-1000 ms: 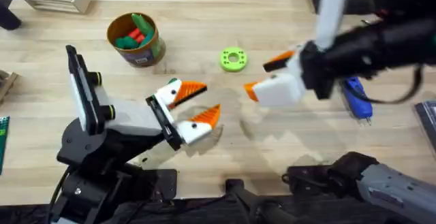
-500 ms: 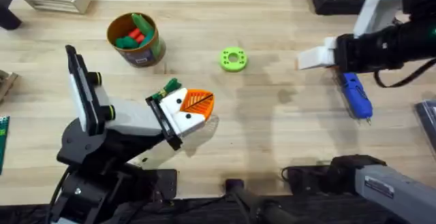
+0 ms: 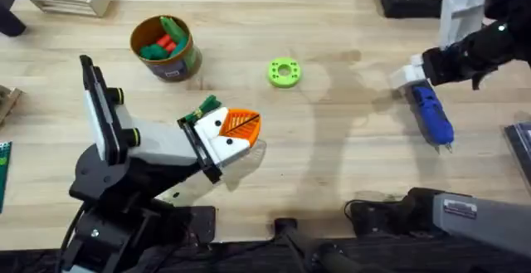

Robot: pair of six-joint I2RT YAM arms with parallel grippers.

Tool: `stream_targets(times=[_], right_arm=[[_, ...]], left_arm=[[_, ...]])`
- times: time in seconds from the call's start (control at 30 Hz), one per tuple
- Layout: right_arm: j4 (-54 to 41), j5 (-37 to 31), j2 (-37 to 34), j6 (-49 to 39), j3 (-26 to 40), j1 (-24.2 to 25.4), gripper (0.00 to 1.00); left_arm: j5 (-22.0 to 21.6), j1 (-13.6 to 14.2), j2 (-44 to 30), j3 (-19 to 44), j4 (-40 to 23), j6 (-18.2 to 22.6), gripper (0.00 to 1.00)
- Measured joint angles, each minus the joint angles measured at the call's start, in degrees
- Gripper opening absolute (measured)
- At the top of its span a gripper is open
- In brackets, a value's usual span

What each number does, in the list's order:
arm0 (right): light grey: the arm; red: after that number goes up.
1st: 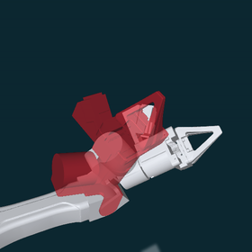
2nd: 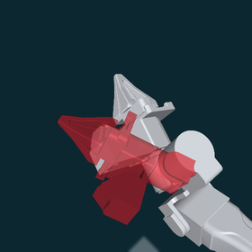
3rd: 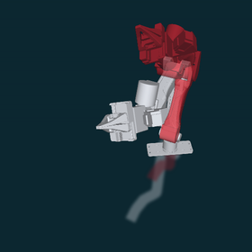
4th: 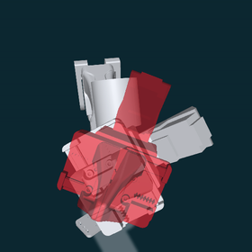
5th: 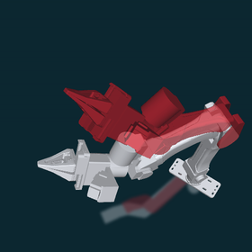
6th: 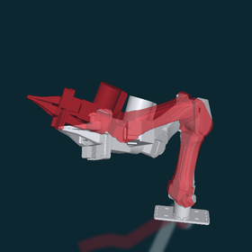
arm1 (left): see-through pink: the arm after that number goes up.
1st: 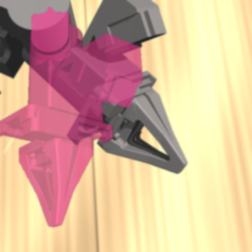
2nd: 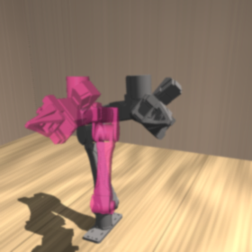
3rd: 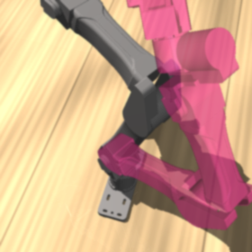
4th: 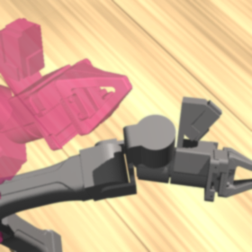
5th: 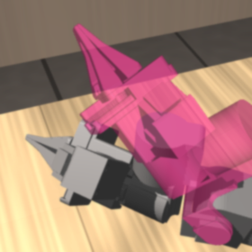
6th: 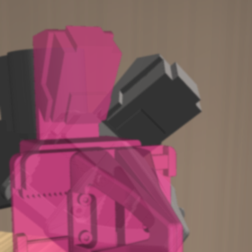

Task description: Pick up the gripper from the table and insert it into the empty holder that is missing its gripper. Then pick up a screw, insert it into the mounting hole, and use the screwdriver to tighten it. Finally, clean up the table by picking up the vegetable and placing it into the bucket.

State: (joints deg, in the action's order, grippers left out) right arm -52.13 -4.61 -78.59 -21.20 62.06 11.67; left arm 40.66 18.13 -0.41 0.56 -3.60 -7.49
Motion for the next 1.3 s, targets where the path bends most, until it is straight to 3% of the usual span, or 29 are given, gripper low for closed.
stream_targets(times=[0.23, 0.6, 0.87, 1.07, 1.3], right_arm=[[3.16, -0.55, -6.93, -7.83, 0.0, 5.2, 0.847], [7.27, 0.68, -12.96, -12.64, 0.0, 13.16, 0.849], [14.54, 3.46, -20.02, -13.6, 0.01, 14.48, 0.844], [14.25, 5.69, -20.44, -13.81, 0.02, 14.75, 0.702], [14.42, 6.54, -20.44, -14.05, 0.07, 14.75, 0.326]], left_arm=[[0.0, 0.0, 0.0, 0.0, 0.0, 0.0, 0.013], [0.0, 0.0, 0.0, 0.0, 0.0, 0.0, 0.013], [0.0, 0.0, 0.0, 0.0, 0.0, 0.0, 0.013], [0.0, 0.0, -0.01, 0.0, 0.0, 0.0, 0.013], [0.0, 0.0, 0.0, 0.0, -0.01, 0.0, 0.013]])
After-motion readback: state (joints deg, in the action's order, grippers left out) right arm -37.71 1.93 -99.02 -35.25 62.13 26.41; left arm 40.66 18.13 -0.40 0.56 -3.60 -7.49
